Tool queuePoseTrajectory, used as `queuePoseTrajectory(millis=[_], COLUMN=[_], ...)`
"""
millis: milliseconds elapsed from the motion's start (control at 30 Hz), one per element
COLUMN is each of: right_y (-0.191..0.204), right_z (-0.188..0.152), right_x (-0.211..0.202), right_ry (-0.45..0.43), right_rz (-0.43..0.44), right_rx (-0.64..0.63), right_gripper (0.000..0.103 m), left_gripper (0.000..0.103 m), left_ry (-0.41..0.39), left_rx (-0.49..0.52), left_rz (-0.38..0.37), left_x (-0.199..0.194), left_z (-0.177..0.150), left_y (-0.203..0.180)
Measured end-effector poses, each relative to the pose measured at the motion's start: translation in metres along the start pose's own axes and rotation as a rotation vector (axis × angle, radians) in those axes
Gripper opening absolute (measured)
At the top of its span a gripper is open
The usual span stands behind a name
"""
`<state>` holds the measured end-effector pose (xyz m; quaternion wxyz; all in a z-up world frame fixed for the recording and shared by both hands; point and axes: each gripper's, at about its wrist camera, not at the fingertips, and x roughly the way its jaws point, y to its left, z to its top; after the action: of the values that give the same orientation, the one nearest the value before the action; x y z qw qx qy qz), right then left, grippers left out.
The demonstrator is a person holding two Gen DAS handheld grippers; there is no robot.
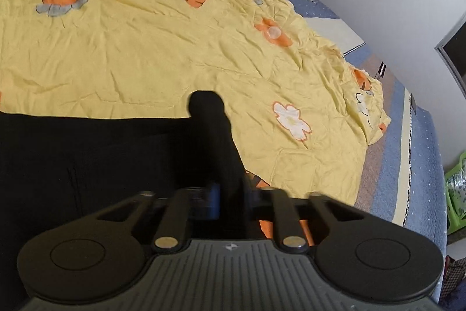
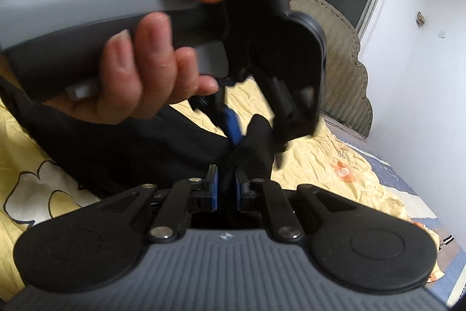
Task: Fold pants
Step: 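Close the left gripper on the trousers edge while the right gripper grasps beside it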
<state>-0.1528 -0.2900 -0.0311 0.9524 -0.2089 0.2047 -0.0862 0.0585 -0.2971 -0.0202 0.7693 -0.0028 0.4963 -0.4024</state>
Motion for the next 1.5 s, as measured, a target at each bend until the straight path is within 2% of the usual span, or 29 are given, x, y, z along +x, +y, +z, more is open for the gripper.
queuePoseTrajectory(millis=[133,167,200,233,267,300,333,433,567,633,700,800,967,1167,1233,1267,1300,1367,1467,1500], right_y=[-0.005,-0.006,-0.006,-0.006,-0.004,-0.002,0.000,-0.003,-0.014,-0.023,-0.029,-0.037,-0.027,-0.022,-0.012,-0.010,-0.008,-0.002,0.012,0.012], right_z=[-0.005,-0.005,-0.007,-0.009,-0.011,-0.012,-0.013,-0.011,-0.011,-0.013,-0.016,-0.019,-0.016,-0.010,-0.008,-0.007,-0.007,-0.005,-0.002,-0.003], right_x=[0.003,0.003,0.001,0.001,0.000,-0.002,-0.002,0.008,0.030,0.040,0.048,0.054,0.055,0.050,0.039,0.037,0.037,0.037,0.032,0.032], right_ry=[-0.002,-0.014,-0.026,-0.033,-0.047,-0.062,-0.067,-0.039,0.043,0.067,0.080,0.055,0.022,0.009,0.010,0.010,0.010,0.010,0.006,0.008], right_rz=[-0.028,-0.042,-0.061,-0.083,-0.109,-0.129,-0.131,-0.118,-0.107,-0.089,-0.093,-0.085,-0.122,-0.126,-0.139,-0.141,-0.144,-0.147,-0.156,-0.155], right_rx=[0.012,0.015,0.017,0.013,0.005,-0.003,-0.003,0.073,0.228,0.315,0.362,0.407,0.228,0.127,0.089,0.067,0.046,-0.002,-0.057,-0.063], right_gripper=[0.013,0.022,0.041,0.052,0.067,0.072,0.072,0.072,0.064,0.055,0.035,0.021,0.015,0.014,0.014,0.014,0.014,0.014,0.013,0.013], left_gripper=[0.008,0.008,0.008,0.008,0.008,0.008,0.008,0.008,0.008,0.008,0.008,0.008,0.010,0.019,0.029,0.039,0.058,0.077,0.075,0.063], left_ry=[-0.025,-0.037,-0.046,-0.052,-0.060,-0.065,-0.069,-0.077,-0.088,-0.093,-0.094,-0.093,-0.062,0.003,0.026,0.037,0.048,0.038,-0.013,-0.019], left_rx=[-0.070,-0.069,-0.064,-0.053,-0.041,-0.031,-0.024,-0.012,-0.022,-0.024,-0.022,-0.018,-0.093,-0.103,-0.115,-0.120,-0.122,-0.125,-0.097,-0.071], left_rz=[-0.052,-0.060,-0.060,-0.056,-0.051,-0.046,-0.045,-0.043,-0.049,-0.053,-0.048,-0.044,-0.117,-0.125,-0.133,-0.138,-0.137,-0.129,-0.073,-0.062], left_x=[-0.005,-0.007,-0.010,-0.012,-0.013,-0.014,-0.015,-0.019,-0.023,-0.026,-0.027,-0.027,-0.027,-0.012,-0.007,-0.005,-0.003,-0.003,-0.008,-0.008], left_z=[0.000,0.000,0.001,0.002,0.002,0.003,0.002,-0.001,0.000,0.000,0.000,0.000,0.008,0.015,0.015,0.015,0.014,0.013,0.015,0.017], left_y=[0.008,0.007,0.005,0.003,0.000,-0.003,-0.005,-0.010,-0.008,-0.006,-0.004,0.001,0.018,0.025,0.027,0.028,0.029,0.030,0.027,0.024])
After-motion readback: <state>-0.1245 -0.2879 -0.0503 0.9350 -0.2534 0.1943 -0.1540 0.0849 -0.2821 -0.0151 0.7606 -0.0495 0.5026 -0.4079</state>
